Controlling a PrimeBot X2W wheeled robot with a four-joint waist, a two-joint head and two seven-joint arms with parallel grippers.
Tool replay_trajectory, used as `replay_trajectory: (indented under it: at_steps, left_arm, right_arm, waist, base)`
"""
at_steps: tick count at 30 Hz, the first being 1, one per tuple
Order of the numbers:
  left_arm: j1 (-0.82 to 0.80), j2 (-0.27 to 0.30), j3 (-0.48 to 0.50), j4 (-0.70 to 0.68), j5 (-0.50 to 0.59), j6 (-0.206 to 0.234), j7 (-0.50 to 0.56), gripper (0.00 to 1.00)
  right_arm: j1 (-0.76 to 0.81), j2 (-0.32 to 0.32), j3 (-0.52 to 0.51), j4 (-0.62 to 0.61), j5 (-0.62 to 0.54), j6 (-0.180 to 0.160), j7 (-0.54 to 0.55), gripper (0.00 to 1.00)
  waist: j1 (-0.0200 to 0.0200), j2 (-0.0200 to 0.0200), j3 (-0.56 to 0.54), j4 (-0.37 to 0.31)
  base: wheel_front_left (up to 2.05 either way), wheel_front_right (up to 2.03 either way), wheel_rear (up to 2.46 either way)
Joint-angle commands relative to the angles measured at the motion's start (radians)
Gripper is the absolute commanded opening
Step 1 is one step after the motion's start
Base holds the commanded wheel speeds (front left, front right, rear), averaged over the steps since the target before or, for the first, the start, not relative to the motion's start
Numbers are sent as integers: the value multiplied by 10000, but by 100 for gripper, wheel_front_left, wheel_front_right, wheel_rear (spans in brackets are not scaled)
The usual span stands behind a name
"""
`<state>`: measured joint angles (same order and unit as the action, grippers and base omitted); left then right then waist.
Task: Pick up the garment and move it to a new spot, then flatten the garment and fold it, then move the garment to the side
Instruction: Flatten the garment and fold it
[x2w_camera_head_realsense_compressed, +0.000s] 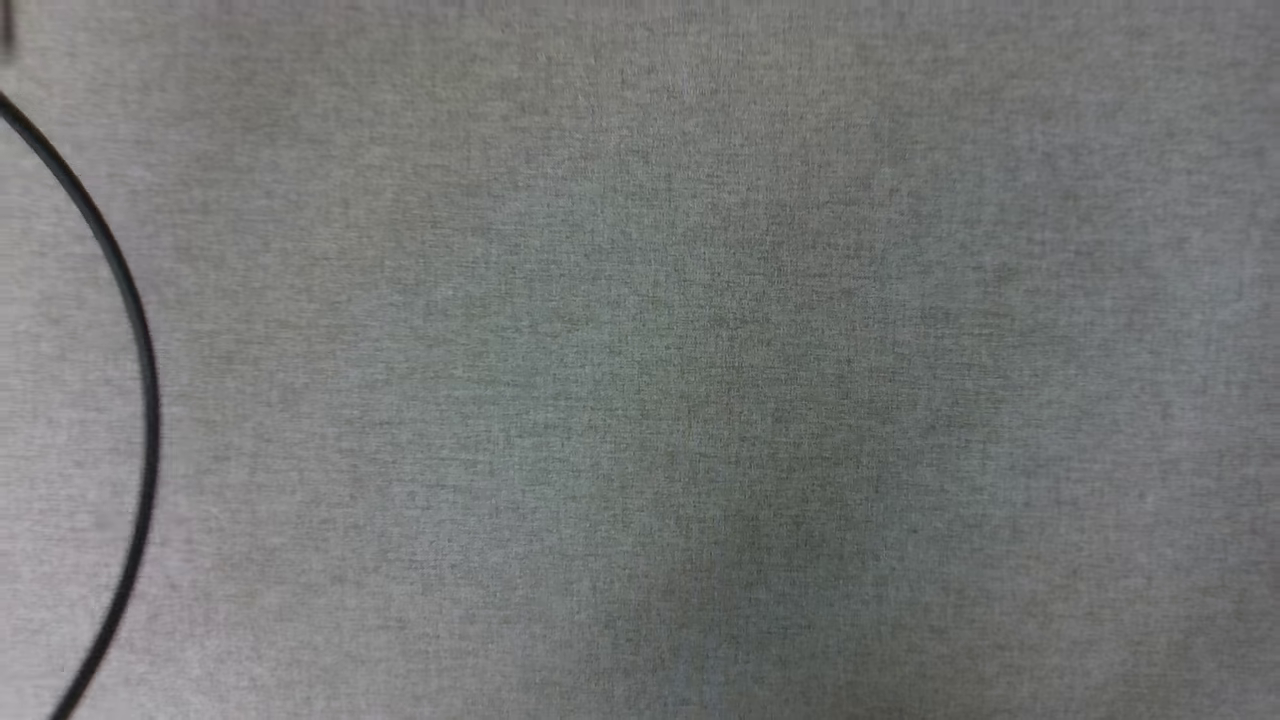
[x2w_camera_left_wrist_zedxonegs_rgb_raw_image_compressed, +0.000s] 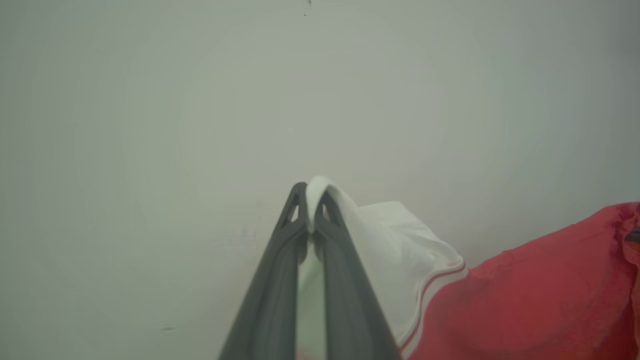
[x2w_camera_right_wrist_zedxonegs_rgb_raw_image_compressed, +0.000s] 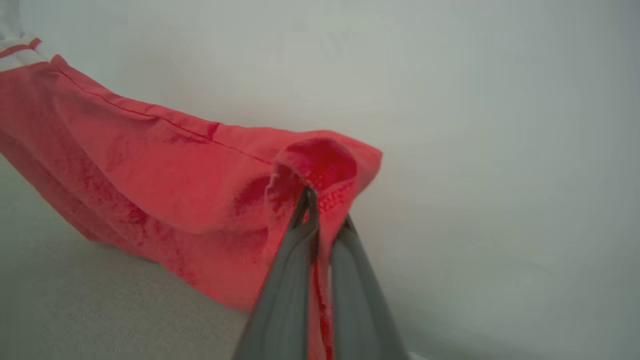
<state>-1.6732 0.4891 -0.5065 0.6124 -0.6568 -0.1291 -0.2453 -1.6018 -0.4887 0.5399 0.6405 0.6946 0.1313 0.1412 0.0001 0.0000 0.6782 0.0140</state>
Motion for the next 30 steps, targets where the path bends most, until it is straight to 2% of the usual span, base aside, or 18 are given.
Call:
replay_trajectory:
  at_steps: [1, 7, 13, 14, 18, 25, 30]
  left_arm:
    - [576, 57, 27, -119, -124, -4, -99, 0]
    - [3333, 312, 372, -1017, -354, 63, -208, 0]
    - [6960, 383, 1219, -2784, -220, 500, -206, 0]
    - [6960, 383, 1219, -2784, -220, 500, -206, 0]
    - [9578, 318, 1696, -4165, -145, 1011, -200, 0]
    - [13929, -5, 2042, -5565, -424, 1685, -200, 0]
    - [15443, -195, 2073, -5918, -678, 1898, -201, 0]
  right_arm:
    - [465, -99, 201, -72, 228, -11, -173, 0]
    - [2423, -407, 1192, -491, 1038, -13, -799, 0]
    - [4777, -992, 2067, -1441, 1639, -11, -1176, 0]
    - [4777, -992, 2067, -1441, 1639, -11, -1176, 0]
    - [6277, -1379, 2428, -1997, 1897, -11, -1289, 0]
    - [8862, -1728, 2958, -2547, 2231, -11, -1263, 0]
    - [9853, -1842, 3120, -2680, 2310, -11, -1294, 0]
  waist:
    - [-1, 0, -253, 25]
    - [-1, 0, -1141, 11]
    - [-1, 0, -2224, 8]
    - [-1, 0, -2224, 8]
    - [-1, 0, -2928, 24]
    - [-1, 0, -4173, -72]
    - [-1, 0, -4690, -49]
  base:
    - [0, 0, 0]
    - [0, 0, 0]
    - [0, 0, 0]
    - [0, 0, 0]
    - [0, 0, 0]
    - [0, 0, 0]
    - [0, 0, 0]
